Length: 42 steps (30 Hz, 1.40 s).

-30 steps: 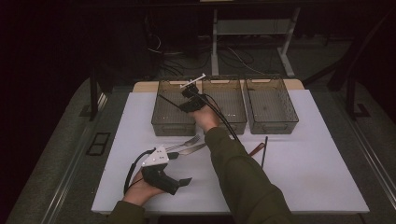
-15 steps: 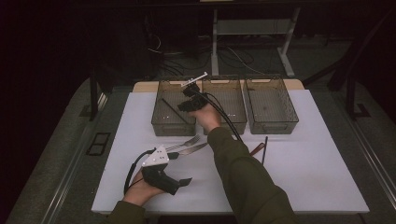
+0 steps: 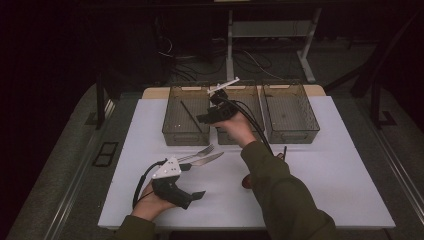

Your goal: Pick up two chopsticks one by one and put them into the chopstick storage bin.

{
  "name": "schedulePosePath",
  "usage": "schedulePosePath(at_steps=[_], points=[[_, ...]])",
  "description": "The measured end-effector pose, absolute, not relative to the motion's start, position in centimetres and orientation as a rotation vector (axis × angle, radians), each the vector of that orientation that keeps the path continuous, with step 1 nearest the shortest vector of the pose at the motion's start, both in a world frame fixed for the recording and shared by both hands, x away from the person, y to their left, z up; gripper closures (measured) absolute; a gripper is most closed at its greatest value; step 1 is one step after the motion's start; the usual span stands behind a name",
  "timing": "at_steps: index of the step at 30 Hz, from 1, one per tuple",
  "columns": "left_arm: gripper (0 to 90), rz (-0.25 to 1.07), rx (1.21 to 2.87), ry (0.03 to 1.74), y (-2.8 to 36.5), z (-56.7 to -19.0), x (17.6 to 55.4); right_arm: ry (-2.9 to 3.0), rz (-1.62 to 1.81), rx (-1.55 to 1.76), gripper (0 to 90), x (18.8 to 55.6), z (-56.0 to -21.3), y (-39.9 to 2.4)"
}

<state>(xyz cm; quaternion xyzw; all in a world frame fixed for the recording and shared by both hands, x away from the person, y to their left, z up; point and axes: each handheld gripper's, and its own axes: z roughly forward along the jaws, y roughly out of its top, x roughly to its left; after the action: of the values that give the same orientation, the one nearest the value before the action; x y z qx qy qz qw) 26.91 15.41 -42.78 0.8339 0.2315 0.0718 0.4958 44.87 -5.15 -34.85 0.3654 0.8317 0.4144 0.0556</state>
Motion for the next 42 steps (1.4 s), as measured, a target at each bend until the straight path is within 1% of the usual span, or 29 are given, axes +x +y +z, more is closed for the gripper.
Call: schedulePosePath(at_steps=[9, 18, 24, 35, 42], points=[[0.0, 0.176, 2.031, 0.565, 15.3, -42.8, 26.9, 2.503, 1.300, 1.090, 37.3, 42.9, -34.5, -8.9], [0.0, 0.175, 2.040, 0.566, 15.3, -42.9, 26.8, 2.487, 1.336, 1.074, 35.1, 40.0, -34.9, -13.6], [0.0, 0.176, 2.038, 0.570, 15.3, -42.9, 26.8, 2.479, 1.338, 1.050, 33.3, 38.4, -35.4, -15.6], [0.0, 0.177, 2.048, 0.568, 15.3, -43.0, 26.8, 2.444, 1.324, 1.087, 33.4, 34.9, -36.7, -20.5], [0.0, 0.183, 2.051, 0.566, 15.3, -42.9, 26.8, 2.447, 1.278, 1.096, 33.4, 32.5, -37.7, -22.9]])
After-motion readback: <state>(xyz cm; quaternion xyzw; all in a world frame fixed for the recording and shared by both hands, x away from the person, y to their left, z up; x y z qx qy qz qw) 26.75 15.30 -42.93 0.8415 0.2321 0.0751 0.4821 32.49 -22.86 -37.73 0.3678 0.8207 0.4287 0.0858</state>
